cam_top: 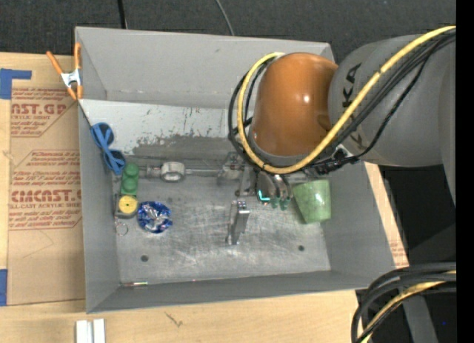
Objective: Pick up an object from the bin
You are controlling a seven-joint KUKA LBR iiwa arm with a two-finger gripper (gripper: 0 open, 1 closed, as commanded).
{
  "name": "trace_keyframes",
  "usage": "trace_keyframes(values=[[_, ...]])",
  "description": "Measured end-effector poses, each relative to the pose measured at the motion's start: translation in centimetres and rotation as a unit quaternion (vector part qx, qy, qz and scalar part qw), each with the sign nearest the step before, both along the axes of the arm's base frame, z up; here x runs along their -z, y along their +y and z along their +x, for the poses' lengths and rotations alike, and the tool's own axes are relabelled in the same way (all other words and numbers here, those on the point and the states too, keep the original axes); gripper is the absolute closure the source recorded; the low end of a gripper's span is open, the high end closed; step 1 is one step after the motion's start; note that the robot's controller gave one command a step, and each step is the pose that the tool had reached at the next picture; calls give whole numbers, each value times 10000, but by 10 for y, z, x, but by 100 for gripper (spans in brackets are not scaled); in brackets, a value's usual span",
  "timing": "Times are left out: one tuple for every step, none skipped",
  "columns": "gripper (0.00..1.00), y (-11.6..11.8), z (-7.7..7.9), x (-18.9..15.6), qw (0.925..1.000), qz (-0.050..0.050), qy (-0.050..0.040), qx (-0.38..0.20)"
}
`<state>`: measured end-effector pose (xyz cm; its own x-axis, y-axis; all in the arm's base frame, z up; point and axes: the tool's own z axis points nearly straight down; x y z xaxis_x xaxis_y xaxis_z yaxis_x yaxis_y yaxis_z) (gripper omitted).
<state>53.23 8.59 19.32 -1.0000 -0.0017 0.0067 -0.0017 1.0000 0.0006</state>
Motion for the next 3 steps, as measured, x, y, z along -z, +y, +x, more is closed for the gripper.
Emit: trace_keyframes(values=[[0, 71, 33, 118, 9857, 10, -63, -1684], [0, 78, 59, 15, 9514, 10, -78, -3078], [0, 87, 31, 124, 9539, 33, -85, -2999]])
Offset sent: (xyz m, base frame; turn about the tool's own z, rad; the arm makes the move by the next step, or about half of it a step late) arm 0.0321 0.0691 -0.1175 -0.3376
